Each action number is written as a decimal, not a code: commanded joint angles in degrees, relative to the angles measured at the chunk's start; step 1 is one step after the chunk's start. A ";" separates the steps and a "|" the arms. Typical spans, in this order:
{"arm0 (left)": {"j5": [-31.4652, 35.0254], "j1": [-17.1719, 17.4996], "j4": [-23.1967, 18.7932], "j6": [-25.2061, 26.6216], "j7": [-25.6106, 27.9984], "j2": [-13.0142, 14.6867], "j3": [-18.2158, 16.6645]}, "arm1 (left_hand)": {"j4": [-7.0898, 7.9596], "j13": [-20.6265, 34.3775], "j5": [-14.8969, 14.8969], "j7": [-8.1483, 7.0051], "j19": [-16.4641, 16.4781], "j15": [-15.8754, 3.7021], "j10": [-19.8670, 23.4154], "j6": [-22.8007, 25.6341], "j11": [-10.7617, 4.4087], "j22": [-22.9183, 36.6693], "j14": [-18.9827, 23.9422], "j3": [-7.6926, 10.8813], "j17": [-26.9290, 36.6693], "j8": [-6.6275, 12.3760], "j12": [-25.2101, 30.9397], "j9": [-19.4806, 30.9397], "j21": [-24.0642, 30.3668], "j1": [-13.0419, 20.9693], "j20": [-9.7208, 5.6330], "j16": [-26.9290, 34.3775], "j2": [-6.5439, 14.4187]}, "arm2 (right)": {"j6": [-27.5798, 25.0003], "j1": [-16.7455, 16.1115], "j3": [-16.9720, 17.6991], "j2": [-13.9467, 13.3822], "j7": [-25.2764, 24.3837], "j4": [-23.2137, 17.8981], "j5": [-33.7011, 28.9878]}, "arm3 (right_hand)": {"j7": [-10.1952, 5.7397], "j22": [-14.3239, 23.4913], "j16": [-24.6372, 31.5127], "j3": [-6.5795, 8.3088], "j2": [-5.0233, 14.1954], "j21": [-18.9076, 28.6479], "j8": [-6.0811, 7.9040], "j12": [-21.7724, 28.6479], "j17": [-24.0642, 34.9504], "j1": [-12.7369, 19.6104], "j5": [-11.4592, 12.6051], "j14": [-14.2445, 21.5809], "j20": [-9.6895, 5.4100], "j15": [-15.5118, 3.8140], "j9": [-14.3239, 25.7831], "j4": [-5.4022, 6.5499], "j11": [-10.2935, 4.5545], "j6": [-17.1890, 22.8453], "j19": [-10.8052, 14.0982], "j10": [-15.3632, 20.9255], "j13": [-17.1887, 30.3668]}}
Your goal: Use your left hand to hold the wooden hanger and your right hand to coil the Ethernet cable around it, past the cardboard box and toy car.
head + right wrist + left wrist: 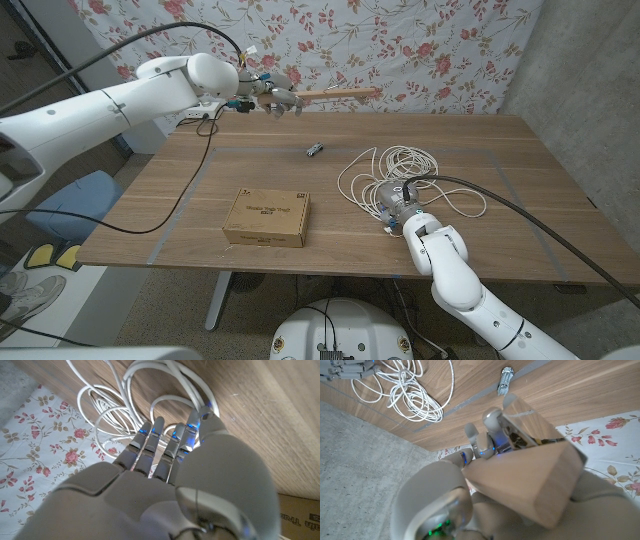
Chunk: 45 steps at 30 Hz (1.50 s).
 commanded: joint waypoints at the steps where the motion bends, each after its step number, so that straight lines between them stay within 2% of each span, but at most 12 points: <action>1: 0.28 0.47 -0.94 0.22 0.54 0.80 -0.42 | -0.07 0.07 -0.27 0.54 -0.26 0.07 -0.22 0.23 -0.16 -0.03 -0.47 0.59 -0.25 0.47 0.52 0.21 0.49 -0.39 0.17 -0.43 0.05 | -2.48 -3.19 2.90 1.37 -11.75 -0.15 7.40 | 1.52 0.15 0.08 0.34 3.66 0.64 0.46 0.97 0.53 3.87 0.05 1.61 -0.82 -10.24 2.36 0.52 -0.51 -1.07 0.95 0.79 0.86; 6: 0.18 0.57 -1.22 0.48 0.78 1.02 -0.57 | -0.07 0.08 -0.35 0.55 -0.38 0.04 -0.34 0.19 -0.09 -0.35 -0.21 0.78 -0.26 0.49 0.51 0.05 0.80 -0.58 0.16 -0.37 0.03 | -1.84 -4.65 5.11 1.62 -18.64 -0.85 15.45 | 1.40 0.15 -1.08 0.23 4.11 0.82 1.18 1.34 0.21 3.80 -0.12 1.48 -0.49 -9.90 3.36 1.10 -0.38 -1.50 0.95 0.11 1.65; 12: 0.20 0.48 -0.65 0.45 0.41 0.61 -0.42 | -0.08 0.08 -0.44 0.60 -0.56 0.01 -0.33 0.11 -0.05 -0.64 -0.18 1.01 -0.33 0.63 0.52 0.05 1.22 -0.80 0.13 -0.43 0.00 | 4.85 -7.79 12.39 2.60 -28.60 -1.64 37.65 | 1.47 0.15 -1.28 0.03 4.39 1.10 1.85 2.02 0.46 4.03 -0.31 2.22 -0.17 -9.96 4.19 1.32 0.28 -1.97 1.25 0.40 2.34; 15: 0.37 0.33 -0.24 0.39 0.27 0.21 -0.35 | -0.08 0.08 -0.48 0.61 -0.61 0.08 -0.35 0.06 -0.09 -0.86 -0.17 1.13 -0.34 0.67 0.52 0.01 1.41 -0.92 0.13 -0.44 -0.02 | 6.57 -8.01 14.48 1.56 -29.11 -1.77 45.78 | 1.69 0.16 -1.40 -0.15 4.59 1.44 2.25 2.36 0.55 3.79 -0.42 2.70 0.47 -9.68 4.61 1.65 1.14 -2.11 1.87 0.43 2.71; 16: 0.45 0.29 -0.05 0.28 0.23 0.05 -0.33 | -0.08 0.08 -0.49 0.66 -0.60 0.03 -0.33 0.07 -0.09 -0.89 -0.16 1.14 -0.28 0.66 0.52 -0.02 1.42 -0.93 0.14 -0.41 -0.02 | 6.42 -7.74 14.51 0.36 -28.29 -2.02 47.04 | 1.63 0.13 -1.92 -0.50 4.47 1.60 2.54 2.42 0.48 3.07 -0.61 2.86 2.02 -9.25 5.06 2.11 2.17 -2.72 2.00 -0.41 3.13; 21: 0.74 0.10 0.62 0.00 0.18 -0.67 -0.38 | -0.08 0.08 -0.52 0.60 -0.67 0.08 -0.34 0.04 -0.10 -0.96 -0.24 1.26 -0.04 0.72 0.52 -0.04 1.67 -1.04 0.09 -0.30 -0.03 | 4.57 -5.79 12.93 -4.14 -25.96 -2.52 50.82 | 2.16 0.04 -4.17 -3.21 2.42 1.10 0.10 1.00 0.95 -1.99 -1.42 0.16 4.56 -6.35 4.66 4.30 4.34 -10.33 0.14 -5.05 3.31; 24: 0.83 0.11 0.85 -0.16 0.37 -0.93 -0.56 | -0.07 0.08 -0.55 0.66 -0.80 -0.01 -0.33 0.03 -0.10 -0.97 -0.21 1.34 -0.11 0.77 0.53 -0.04 1.84 -1.12 0.09 -0.34 -0.04 | 1.32 -3.62 10.40 -6.81 -23.70 -3.08 50.20 | 2.55 0.03 -4.99 -4.98 1.40 0.68 -1.31 -0.23 1.79 -5.18 -1.77 -2.19 5.48 -4.78 4.15 5.59 6.10 -13.46 -1.07 -7.77 2.71; 30: 0.85 0.22 0.99 0.13 0.39 -1.16 -0.83 | -0.07 0.08 -0.62 0.62 -0.86 0.03 -0.33 -0.01 -0.13 -1.35 -0.25 1.56 -0.12 0.90 0.53 -0.07 2.17 -1.32 0.08 -0.39 -0.04 | -4.54 -0.15 3.84 -9.33 -24.27 -3.02 44.31 | 2.80 0.01 -5.11 -4.58 1.19 0.77 -0.85 -0.12 1.96 -3.39 -1.21 -1.62 5.20 -5.71 3.81 4.22 5.17 -12.21 -0.82 -7.35 2.44; 32: 0.87 0.27 1.01 0.21 0.30 -1.20 -0.87 | -0.07 0.08 -0.63 0.68 -0.90 0.00 -0.33 -0.01 -0.11 -1.37 -0.23 1.59 -0.18 0.90 0.53 -0.10 2.26 -1.36 0.09 -0.43 -0.06 | -5.56 0.62 2.58 -9.79 -24.15 -2.95 43.43 | 2.07 0.01 -5.23 -5.59 0.27 0.72 -1.57 -0.29 2.33 -4.70 -1.21 -2.09 5.14 -5.55 3.68 4.64 5.20 -14.13 -0.97 -8.20 2.62; 38: 0.73 0.57 1.05 0.33 0.27 -0.95 -1.13 | -0.07 0.08 -0.70 0.64 -1.04 0.02 -0.37 0.01 -0.11 -1.47 -0.22 1.79 -0.21 0.93 0.52 -0.30 2.68 -1.55 0.08 -0.46 -0.07 | -8.85 3.22 -2.16 -9.58 -24.78 -1.38 37.62 | 2.22 0.03 -5.00 -7.39 -0.95 0.54 -2.20 -0.38 3.25 -7.32 -1.19 -2.62 5.39 -5.18 3.56 5.64 5.66 -15.90 -1.45 -9.05 2.86; 41: 0.58 0.65 1.21 0.21 0.05 -0.90 -1.19 | -0.07 0.08 -0.74 0.59 -1.14 0.03 -0.36 -0.02 -0.12 -1.74 -0.15 1.92 -0.33 1.05 0.52 -0.24 2.83 -1.68 0.08 -0.52 -0.07 | -9.32 3.72 -2.95 -9.01 -25.91 -0.61 36.58 | 1.77 0.13 -4.72 -8.79 -1.47 0.49 -4.41 -0.90 4.28 -9.08 -0.78 -2.90 5.72 -4.82 3.45 6.32 5.76 -21.94 -1.68 -11.32 3.27; 45: 0.60 0.76 1.44 0.14 0.07 -0.86 -1.26 | -0.08 0.08 -0.79 0.52 -1.16 0.14 -0.46 -0.10 -0.19 -1.96 -0.25 2.04 -0.53 1.12 0.50 -0.24 3.03 -1.80 0.08 -0.70 -0.09 | -9.53 4.28 -3.61 -8.43 -27.09 0.24 35.71 | 1.83 0.15 -4.51 -8.66 -0.89 0.70 -4.26 -0.61 4.32 -9.05 -0.54 -2.03 5.73 -4.96 3.39 6.43 6.01 -21.52 -1.15 -10.96 3.39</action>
